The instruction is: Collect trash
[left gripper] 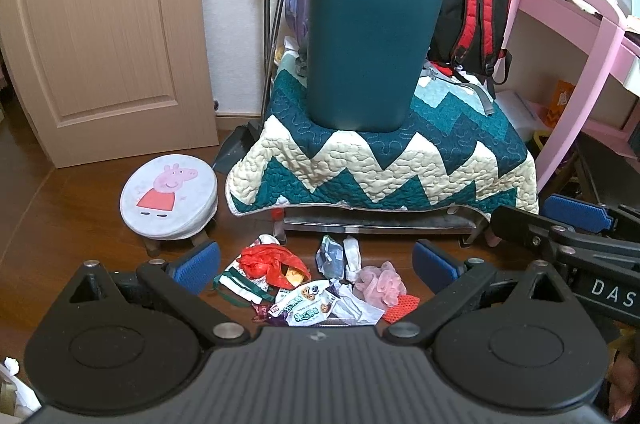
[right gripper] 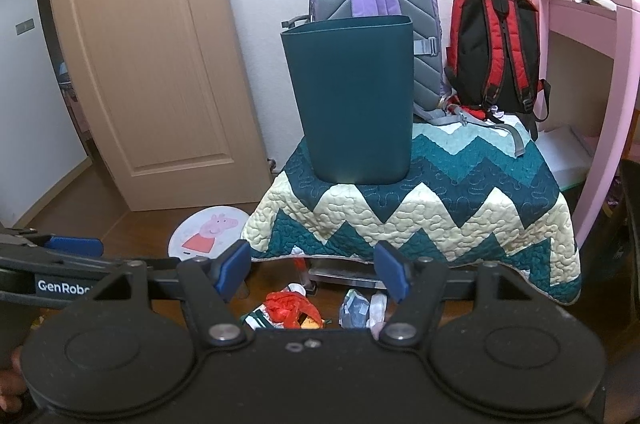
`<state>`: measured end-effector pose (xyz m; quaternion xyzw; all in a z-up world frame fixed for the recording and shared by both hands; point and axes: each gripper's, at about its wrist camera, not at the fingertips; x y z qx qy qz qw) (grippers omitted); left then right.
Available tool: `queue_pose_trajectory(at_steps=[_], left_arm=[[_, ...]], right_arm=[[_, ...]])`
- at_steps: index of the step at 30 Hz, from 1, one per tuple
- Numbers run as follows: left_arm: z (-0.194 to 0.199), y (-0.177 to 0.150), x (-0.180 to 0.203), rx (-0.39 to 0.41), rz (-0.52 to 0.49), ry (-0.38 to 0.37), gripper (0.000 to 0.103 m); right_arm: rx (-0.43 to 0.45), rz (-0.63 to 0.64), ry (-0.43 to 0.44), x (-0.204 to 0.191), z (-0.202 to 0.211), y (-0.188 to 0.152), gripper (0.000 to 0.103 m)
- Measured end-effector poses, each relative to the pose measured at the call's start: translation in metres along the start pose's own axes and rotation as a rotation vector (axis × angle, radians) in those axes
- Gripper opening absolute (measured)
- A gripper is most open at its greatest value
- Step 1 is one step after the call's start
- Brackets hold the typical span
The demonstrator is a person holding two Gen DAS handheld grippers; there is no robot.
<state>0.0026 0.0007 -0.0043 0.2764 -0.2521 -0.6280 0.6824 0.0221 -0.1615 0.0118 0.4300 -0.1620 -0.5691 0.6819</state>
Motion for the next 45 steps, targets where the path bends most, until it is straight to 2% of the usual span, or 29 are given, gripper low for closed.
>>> queue_pose_trajectory(at_steps=[14, 29, 45], left_arm=[[0.002, -0.002, 0.001, -0.005, 0.013, -0.007, 0.103], [-0.007, -0.009, -0.004, -0.081, 0.056, -0.024, 0.103], [-0.008, -0.009, -0.004, -0.086, 0.059, -0.023, 0.103]], right_arm=[[-0.003, 0.001, 0.001, 0.000, 0.001, 0.000, 0.068], [-0.070, -0.017, -0.011, -0.001, -0.003, -0.004, 0.067], [-0.076, -0.017, -0.013, -0.001, -0.005, -0.004, 0.068]])
Point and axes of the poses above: each gripper's, at about its wrist camera, not at the fingertips, and z roughly against the way its jaws point, x to its right, y to its top, and after that the axes turned 5 degrees about -z, right-handed
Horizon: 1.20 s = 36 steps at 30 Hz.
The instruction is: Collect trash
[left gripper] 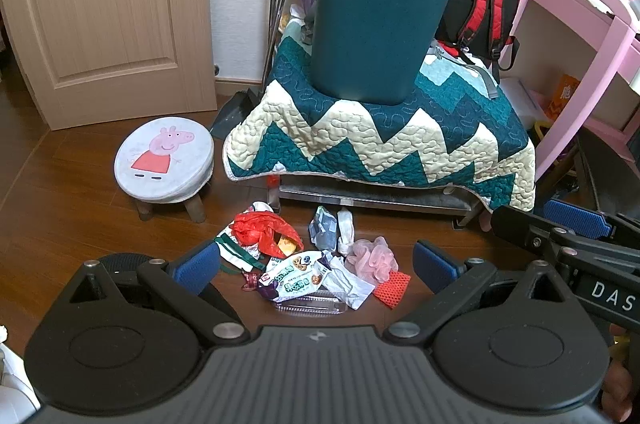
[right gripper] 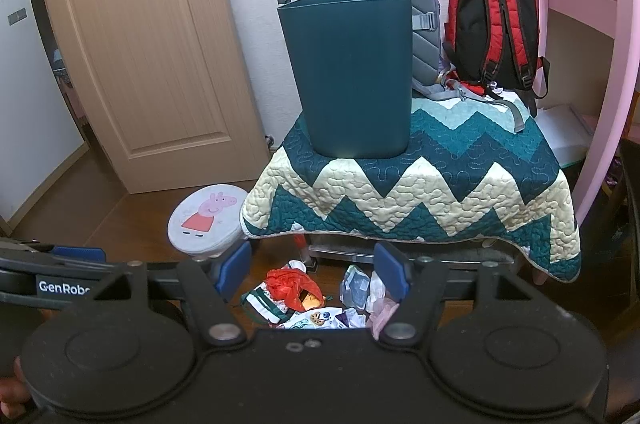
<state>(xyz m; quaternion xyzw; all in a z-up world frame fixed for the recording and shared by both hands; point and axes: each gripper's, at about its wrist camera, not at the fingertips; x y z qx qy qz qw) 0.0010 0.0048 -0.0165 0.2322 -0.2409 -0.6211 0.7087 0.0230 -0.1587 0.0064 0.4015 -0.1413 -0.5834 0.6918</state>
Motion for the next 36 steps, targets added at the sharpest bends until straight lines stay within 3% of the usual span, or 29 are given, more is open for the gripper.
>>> queue_pose_trajectory(at_steps=[24, 30, 36], left_arm=[[-0.003, 0.002, -0.002, -0.006, -0.002, -0.009, 0.103], [-0.033, 0.024, -0.019, -0.010, 0.027, -0.001, 0.103], [-0.110, 0.046, -0.042, -0.075, 0.062, 0.053, 0.103]], right_arm=[[-0.005, 0.010, 0.010, 0.001, -0.003, 0.005, 0.068], [-0.022, 0.060, 0.020, 0.018, -0.046, 0.018, 0.068], [-0.123, 0.039, -0.038, 0.061, -0.128, 0.024, 0.068]])
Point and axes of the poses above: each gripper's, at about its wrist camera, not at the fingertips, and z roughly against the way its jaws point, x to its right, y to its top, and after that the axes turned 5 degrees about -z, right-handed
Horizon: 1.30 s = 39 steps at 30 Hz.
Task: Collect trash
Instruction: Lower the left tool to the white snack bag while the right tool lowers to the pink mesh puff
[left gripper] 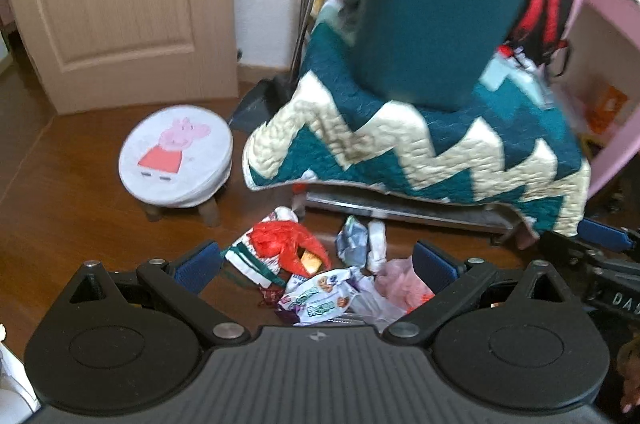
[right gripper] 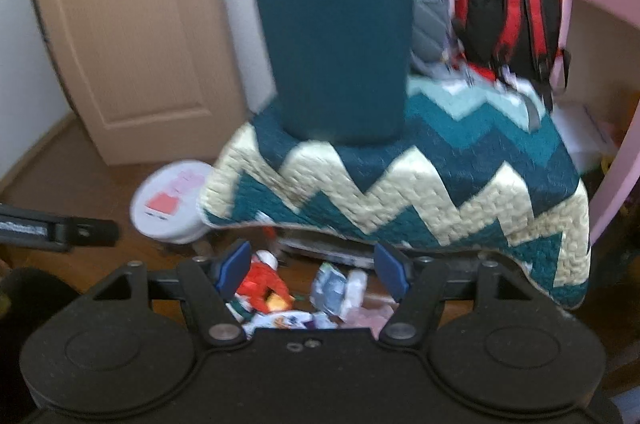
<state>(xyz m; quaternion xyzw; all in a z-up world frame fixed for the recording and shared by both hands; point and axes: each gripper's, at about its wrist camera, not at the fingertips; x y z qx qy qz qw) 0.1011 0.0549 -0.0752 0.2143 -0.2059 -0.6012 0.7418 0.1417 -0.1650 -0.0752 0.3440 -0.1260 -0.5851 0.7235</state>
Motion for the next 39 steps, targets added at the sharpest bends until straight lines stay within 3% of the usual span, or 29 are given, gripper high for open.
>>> queue_pose_trajectory(at_steps=[6, 11, 15, 21, 29, 33, 39], left_arm=[[-0.100, 0.005, -0.005, -0.168, -0.039, -0.020, 0.103], [-0.178, -0.002, 0.005, -0.302, -0.165, -0.056, 0.103], [-0.228, -0.002, 0.012, -0.370, -0.279, -0.089, 0.103], [-0.305, -0.013, 0.010, -0.515, -0.331, -0.120, 0.103], [-0.374, -0.061, 0.015, -0.663, -0.471, -0.151, 0.103], [-0.400, -0.083, 0.016, -0.732, -0.491, -0.149, 0.103], [-0.417, -0.099, 0.022, -0.747, -0.527, -0.158, 0.102]], right_arm=[[-0.169, -0.100, -0.036, 0.040, -0.094, 0.003, 0.068], [-0.294, -0.202, -0.086, 0.067, -0.172, -0.002, 0.068], [-0.397, -0.263, -0.112, 0.080, -0.230, -0.016, 0.067], [-0.530, -0.336, -0.153, 0.093, -0.302, -0.048, 0.067], [-0.646, -0.406, -0.179, 0.105, -0.367, -0.088, 0.067], [-0.681, -0.433, -0.178, 0.108, -0.381, -0.099, 0.067], [-0.714, -0.437, -0.185, 0.109, -0.401, -0.113, 0.067]])
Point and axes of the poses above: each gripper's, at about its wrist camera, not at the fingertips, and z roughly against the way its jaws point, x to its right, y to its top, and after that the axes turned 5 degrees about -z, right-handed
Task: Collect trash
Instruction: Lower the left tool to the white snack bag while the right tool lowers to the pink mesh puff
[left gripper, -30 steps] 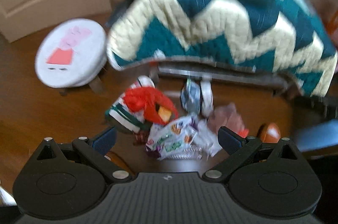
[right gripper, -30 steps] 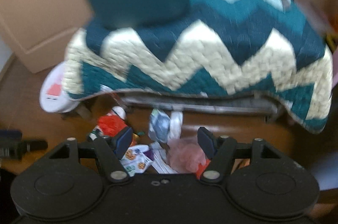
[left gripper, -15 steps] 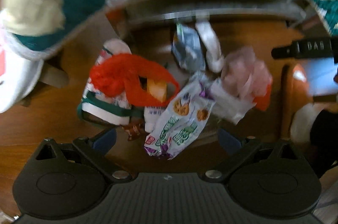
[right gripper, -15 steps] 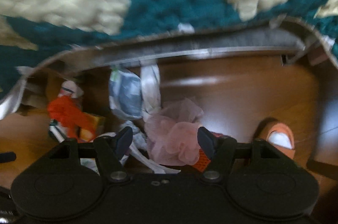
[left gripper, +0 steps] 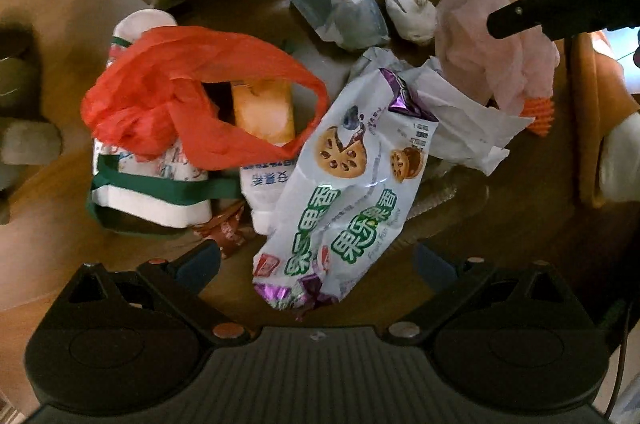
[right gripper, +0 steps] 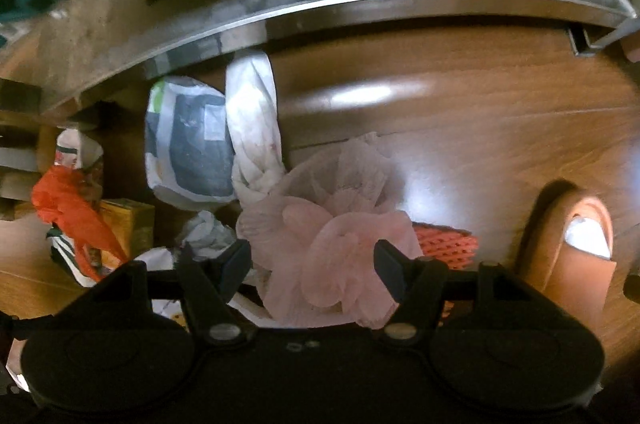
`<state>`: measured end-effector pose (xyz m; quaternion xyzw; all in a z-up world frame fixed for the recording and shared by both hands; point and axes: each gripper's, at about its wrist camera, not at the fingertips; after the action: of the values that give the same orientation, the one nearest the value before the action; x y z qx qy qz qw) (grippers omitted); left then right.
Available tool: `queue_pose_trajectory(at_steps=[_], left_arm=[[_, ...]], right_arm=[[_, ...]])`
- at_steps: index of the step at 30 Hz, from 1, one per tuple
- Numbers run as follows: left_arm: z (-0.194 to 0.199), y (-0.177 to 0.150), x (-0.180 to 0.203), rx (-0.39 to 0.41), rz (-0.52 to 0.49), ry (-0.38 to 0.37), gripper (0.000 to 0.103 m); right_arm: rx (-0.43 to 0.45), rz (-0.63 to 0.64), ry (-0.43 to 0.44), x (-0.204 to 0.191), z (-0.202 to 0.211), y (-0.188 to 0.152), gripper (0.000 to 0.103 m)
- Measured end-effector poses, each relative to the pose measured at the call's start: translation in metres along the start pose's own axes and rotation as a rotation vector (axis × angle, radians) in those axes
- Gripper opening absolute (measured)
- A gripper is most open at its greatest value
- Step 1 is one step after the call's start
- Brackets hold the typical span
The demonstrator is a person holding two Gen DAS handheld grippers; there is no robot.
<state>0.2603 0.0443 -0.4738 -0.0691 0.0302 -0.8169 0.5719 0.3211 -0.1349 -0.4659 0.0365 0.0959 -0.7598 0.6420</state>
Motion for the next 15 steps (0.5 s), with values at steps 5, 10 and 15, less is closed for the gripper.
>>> queue_pose_trajectory(at_steps=[5, 10, 15], left_arm=[[-0.016, 0.006, 0.008, 0.004, -0.035, 0.010, 0.102], [-0.031, 0.010, 0.016, -0.001, -0.064, 0.007, 0.090], [-0.040, 0.013, 0.019, -0.015, -0.063, -0.019, 0.057]], right_arm=[[-0.016, 0.003, -0.001, 0.001, -0.015, 0.001, 0.067], [-0.019, 0.005, -0.001, -0.001, -0.027, 0.002, 0.066], [0.004, 0.025, -0.017, -0.001, -0.028, 0.001, 0.065]])
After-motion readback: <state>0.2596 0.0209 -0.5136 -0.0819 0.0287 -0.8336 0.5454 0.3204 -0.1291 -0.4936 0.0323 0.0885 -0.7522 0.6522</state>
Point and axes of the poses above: each gripper's, at about its wrist camera, not at the fingertips, and z roughly against the way its jaws point, x to its right, y to its top, and after that the axes turned 5 degrees about -z, right-handed
